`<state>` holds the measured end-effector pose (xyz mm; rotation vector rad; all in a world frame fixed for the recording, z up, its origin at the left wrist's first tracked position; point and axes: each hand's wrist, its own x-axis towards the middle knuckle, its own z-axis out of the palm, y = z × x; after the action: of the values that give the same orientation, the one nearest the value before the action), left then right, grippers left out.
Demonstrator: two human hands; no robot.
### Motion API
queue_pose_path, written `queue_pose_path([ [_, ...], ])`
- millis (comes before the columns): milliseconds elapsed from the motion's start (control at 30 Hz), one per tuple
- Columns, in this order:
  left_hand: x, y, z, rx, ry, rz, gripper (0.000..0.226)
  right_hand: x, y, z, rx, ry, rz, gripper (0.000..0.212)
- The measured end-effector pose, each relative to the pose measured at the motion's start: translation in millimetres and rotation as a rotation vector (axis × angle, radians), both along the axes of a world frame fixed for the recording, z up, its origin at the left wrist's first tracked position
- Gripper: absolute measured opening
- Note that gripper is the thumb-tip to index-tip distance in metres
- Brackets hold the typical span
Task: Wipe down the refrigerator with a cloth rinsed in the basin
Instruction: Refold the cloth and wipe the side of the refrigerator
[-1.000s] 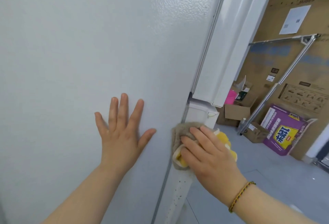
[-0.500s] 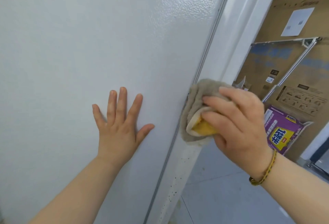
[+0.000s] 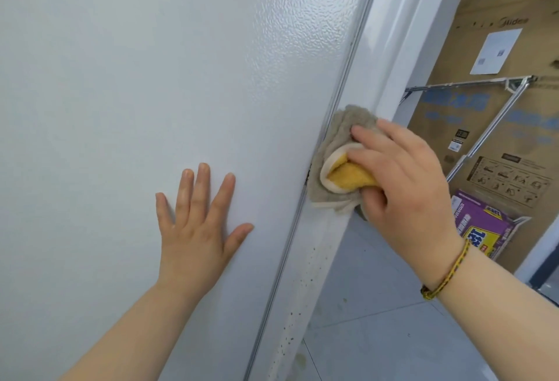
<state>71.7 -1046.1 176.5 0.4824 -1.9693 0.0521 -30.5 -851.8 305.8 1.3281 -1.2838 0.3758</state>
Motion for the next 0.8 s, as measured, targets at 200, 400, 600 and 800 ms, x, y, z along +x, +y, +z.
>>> queue_pose_path([
  [200,0,0,2,-0.017,-0.035,0.016,0.058,12,2,-40,0.081,-0.114,0.019,0.020],
  [400,-3,0,-2,-0.022,-0.033,0.034,0.063,11,13,-64,0.324,0.223,0.027,0.017],
  [600,-7,-2,-7,-0.055,-0.001,0.039,0.058,8,-7,-84,0.149,0.179,-0.206,0.023],
  [800,-4,-4,-7,-0.045,-0.005,0.026,0.062,14,-5,-131,0.294,0.191,-0.240,0.026],
])
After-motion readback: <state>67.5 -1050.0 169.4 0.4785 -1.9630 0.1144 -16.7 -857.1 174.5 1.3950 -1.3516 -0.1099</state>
